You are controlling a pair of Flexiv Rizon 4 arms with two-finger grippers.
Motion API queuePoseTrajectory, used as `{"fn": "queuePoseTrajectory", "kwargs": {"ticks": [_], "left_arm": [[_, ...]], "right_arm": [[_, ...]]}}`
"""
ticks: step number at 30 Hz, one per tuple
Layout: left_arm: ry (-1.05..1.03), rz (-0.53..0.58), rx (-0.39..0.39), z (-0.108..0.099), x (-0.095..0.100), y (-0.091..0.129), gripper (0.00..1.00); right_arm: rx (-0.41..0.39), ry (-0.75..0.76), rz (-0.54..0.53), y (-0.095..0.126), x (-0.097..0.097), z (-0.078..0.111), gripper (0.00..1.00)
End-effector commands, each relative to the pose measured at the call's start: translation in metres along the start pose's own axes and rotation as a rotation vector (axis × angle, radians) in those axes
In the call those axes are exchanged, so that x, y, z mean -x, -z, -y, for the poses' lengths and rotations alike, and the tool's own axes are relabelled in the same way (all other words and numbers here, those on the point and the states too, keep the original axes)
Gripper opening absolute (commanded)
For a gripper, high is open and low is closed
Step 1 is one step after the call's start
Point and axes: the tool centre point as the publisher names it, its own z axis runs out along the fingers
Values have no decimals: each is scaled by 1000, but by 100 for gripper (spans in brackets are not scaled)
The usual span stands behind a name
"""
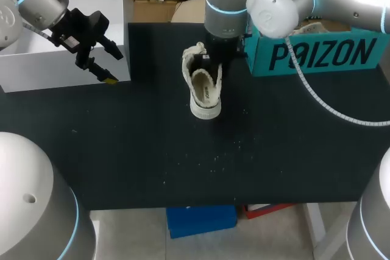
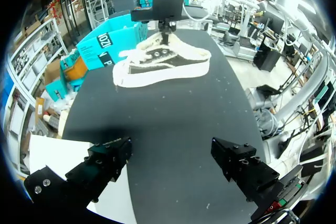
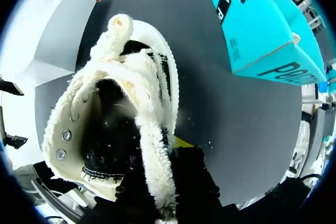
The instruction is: Take the shoe out of the shoebox, open the shoe tongue, remove and reinsert the insole, then place the shoe into the shoebox
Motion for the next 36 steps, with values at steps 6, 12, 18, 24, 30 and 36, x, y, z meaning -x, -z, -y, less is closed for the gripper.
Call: {"fn": "queuePoseTrajectory", "kwargs": {"ticks": [6, 12, 18, 24, 30, 36], "left_arm": [[-1, 4, 0, -1, 0, -1, 100], [-1, 4, 0, -1, 0, -1, 100], [-1, 4, 0, -1, 0, -1, 100], [-1, 4, 0, -1, 0, -1, 100], [-1, 4, 0, -1, 0, -1, 100], [-1, 4, 0, -1, 0, -1, 100]], "right_arm": [[-93, 937, 99, 151, 10, -25, 0], [-122, 999, 146, 158, 16, -29, 0], [-122, 999, 146, 158, 16, -29, 0], [-122, 999, 146, 158, 16, -29, 0], [-114, 1009, 149, 155, 20, -36, 0], [-111, 1100, 167, 153, 67, -79, 0]]}}
